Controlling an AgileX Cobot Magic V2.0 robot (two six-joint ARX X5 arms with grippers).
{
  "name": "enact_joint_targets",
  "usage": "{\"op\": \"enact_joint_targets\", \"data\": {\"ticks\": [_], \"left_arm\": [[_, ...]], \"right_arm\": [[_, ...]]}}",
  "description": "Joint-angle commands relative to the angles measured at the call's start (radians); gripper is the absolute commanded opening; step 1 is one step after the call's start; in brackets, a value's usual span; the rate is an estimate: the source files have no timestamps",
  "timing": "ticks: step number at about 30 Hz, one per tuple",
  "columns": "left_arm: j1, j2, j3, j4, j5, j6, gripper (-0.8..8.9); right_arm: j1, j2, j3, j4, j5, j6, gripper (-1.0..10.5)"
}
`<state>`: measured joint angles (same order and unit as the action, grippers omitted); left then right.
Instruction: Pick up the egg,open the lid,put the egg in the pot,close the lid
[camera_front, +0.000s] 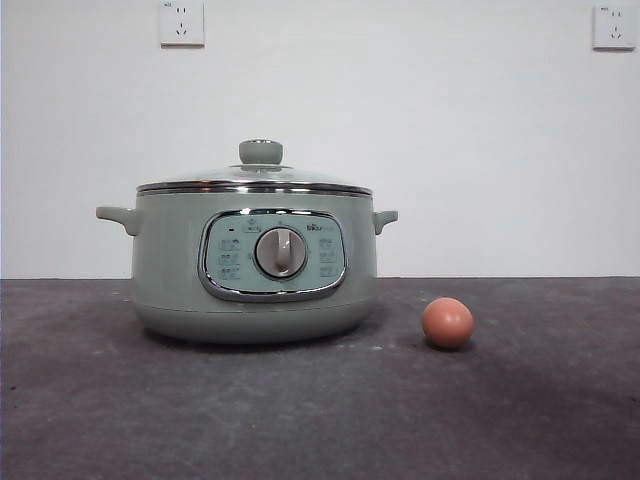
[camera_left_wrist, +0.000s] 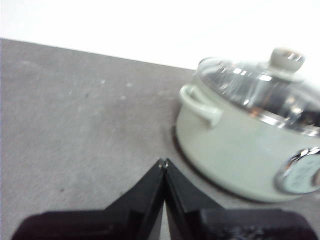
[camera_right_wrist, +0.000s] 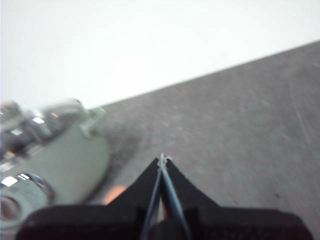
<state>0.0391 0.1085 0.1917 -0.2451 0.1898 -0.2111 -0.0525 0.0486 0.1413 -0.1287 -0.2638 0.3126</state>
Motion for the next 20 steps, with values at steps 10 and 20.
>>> {"op": "enact_joint_targets", "data": {"ticks": [10,20], "left_arm": [[0.003,0.18,0.364,-0.232,0.166,0.018,-0.07],[0.003,0.368,0.686,-0.498,0.291,0.156,-0.07]], "right_arm": [[0.0,0.251,0.444,-0.34,-0.135,-0.155,-0.1],[0.0,0.502,0.856,-0.743,-0.158,-0.364,-0.1]]}}
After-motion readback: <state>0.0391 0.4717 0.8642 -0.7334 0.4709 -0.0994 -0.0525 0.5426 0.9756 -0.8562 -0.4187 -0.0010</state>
